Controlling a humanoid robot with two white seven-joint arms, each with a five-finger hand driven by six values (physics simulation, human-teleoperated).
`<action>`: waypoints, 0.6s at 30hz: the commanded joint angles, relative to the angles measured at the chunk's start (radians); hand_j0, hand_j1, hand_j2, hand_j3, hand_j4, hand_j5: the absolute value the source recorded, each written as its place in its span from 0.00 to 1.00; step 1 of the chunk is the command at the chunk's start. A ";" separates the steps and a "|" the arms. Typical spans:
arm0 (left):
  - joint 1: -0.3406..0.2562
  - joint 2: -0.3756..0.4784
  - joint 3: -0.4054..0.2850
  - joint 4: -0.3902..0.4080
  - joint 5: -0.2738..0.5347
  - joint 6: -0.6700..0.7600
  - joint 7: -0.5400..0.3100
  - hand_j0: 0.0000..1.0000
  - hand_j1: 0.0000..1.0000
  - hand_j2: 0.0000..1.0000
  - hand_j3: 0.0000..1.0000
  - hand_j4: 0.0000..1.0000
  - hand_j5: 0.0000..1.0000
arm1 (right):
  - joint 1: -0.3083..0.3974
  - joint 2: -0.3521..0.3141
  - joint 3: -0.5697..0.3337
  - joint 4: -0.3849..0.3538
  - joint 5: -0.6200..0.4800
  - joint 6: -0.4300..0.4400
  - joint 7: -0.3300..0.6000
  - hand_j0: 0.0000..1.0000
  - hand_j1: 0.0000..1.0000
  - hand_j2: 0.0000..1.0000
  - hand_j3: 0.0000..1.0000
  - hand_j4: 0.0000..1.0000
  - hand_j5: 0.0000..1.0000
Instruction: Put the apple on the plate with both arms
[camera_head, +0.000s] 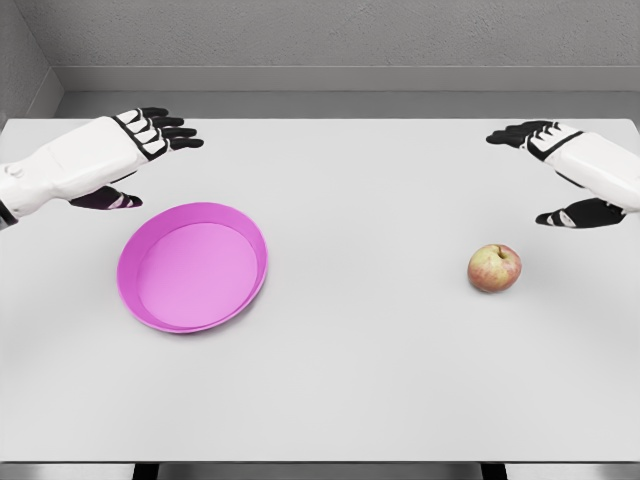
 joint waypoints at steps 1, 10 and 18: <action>0.000 0.002 0.000 -0.001 0.007 0.001 0.000 1.00 1.00 1.00 1.00 1.00 1.00 | 0.000 -0.003 -0.002 0.000 -0.003 0.000 0.006 1.00 1.00 1.00 1.00 1.00 1.00; 0.000 -0.001 0.000 -0.004 0.004 0.001 0.000 1.00 1.00 1.00 1.00 1.00 1.00 | 0.012 -0.003 0.075 0.000 -0.012 0.105 0.197 1.00 1.00 1.00 1.00 1.00 1.00; 0.000 -0.003 -0.001 -0.004 -0.004 0.001 -0.003 1.00 1.00 1.00 1.00 1.00 1.00 | -0.037 0.008 0.035 0.000 -0.021 0.184 0.492 1.00 1.00 1.00 1.00 1.00 1.00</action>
